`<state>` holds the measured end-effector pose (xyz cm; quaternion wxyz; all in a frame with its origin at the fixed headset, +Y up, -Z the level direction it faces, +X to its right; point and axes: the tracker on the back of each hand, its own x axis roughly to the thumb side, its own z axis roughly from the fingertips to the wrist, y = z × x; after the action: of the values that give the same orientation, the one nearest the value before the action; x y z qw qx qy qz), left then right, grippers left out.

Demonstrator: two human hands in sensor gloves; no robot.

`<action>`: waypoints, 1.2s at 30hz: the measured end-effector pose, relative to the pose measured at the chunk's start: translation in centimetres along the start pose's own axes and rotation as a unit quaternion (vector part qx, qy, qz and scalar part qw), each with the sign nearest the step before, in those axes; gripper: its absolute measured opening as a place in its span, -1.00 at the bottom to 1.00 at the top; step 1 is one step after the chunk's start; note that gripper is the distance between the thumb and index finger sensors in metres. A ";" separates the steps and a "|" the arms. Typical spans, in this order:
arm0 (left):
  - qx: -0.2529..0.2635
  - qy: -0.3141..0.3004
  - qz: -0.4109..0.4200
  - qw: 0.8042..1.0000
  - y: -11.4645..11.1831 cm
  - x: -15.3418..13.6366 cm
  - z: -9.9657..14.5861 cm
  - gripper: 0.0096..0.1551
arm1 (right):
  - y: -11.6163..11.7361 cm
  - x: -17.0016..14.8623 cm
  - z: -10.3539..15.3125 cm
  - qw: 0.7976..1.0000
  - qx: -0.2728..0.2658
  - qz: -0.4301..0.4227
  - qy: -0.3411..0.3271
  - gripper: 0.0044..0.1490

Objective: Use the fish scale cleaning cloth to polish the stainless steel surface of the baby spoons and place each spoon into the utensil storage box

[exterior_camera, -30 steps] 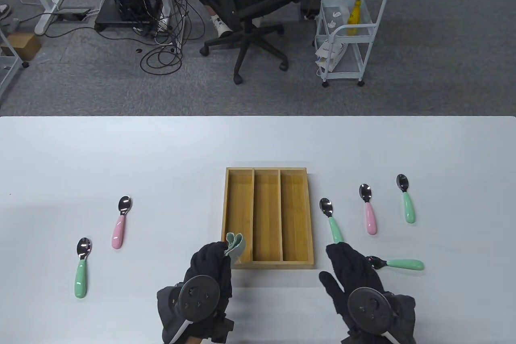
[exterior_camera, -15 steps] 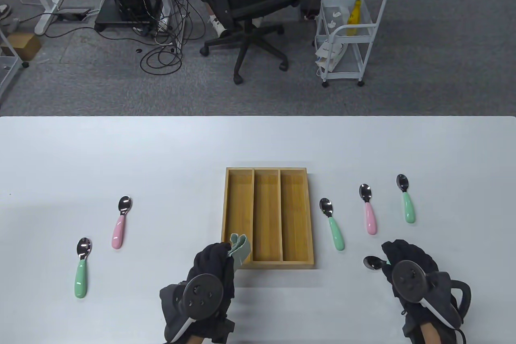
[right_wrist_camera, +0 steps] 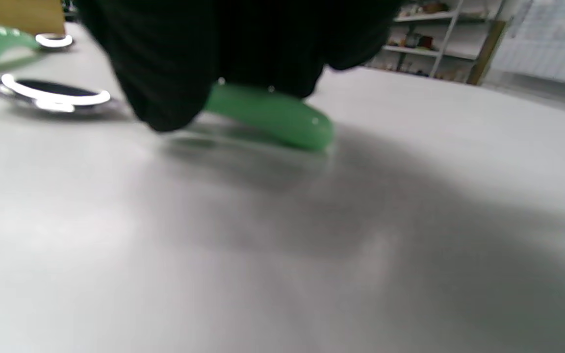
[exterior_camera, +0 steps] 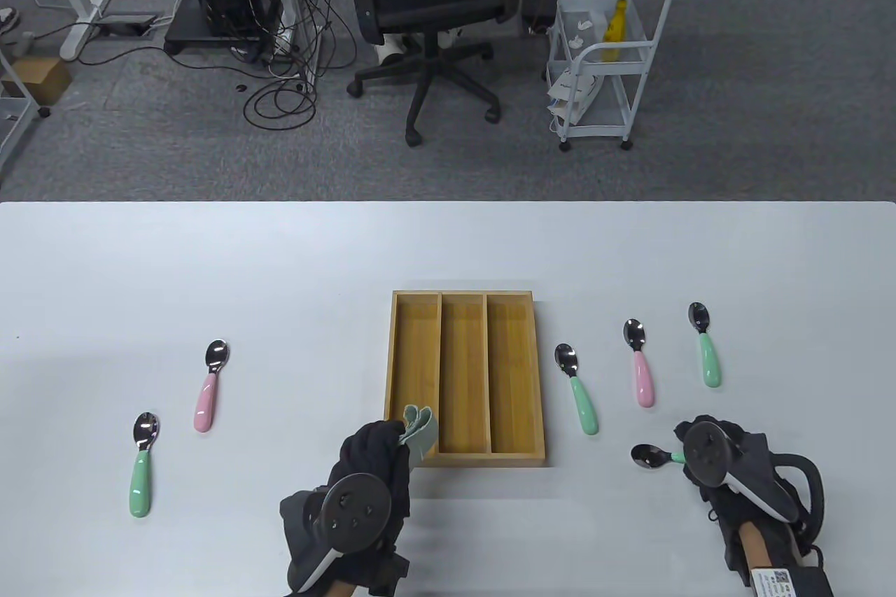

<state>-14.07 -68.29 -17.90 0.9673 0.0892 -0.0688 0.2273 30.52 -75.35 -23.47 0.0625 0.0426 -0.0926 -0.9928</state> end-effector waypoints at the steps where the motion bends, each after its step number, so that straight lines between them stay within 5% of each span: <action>1: -0.001 -0.001 -0.003 1.000 0.0 0.0 0.0 -0.55 | 0.2 0.0 -0.1 1.000 0.003 0.005 -0.001 -0.30; 8: -0.007 0.002 0.002 1.000 -0.1 0.0 -0.1 -0.55 | 0.6 -0.2 0.0 1.000 -0.011 -0.007 -0.006 -0.43; 15: -0.009 0.003 0.011 1.000 -0.1 -0.1 -0.1 -0.55 | 0.6 1.5 0.5 0.996 -0.029 0.080 -0.032 -0.40; 36: -0.002 0.008 0.019 1.000 0.0 -0.5 -0.3 -0.56 | -5.6 10.7 5.5 0.977 -0.027 -0.121 -0.174 -0.34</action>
<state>-14.49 -68.41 -18.24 0.9636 0.0844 -0.0627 0.2459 18.76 -70.27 -19.93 -0.0745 -0.1214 -0.0695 -0.9874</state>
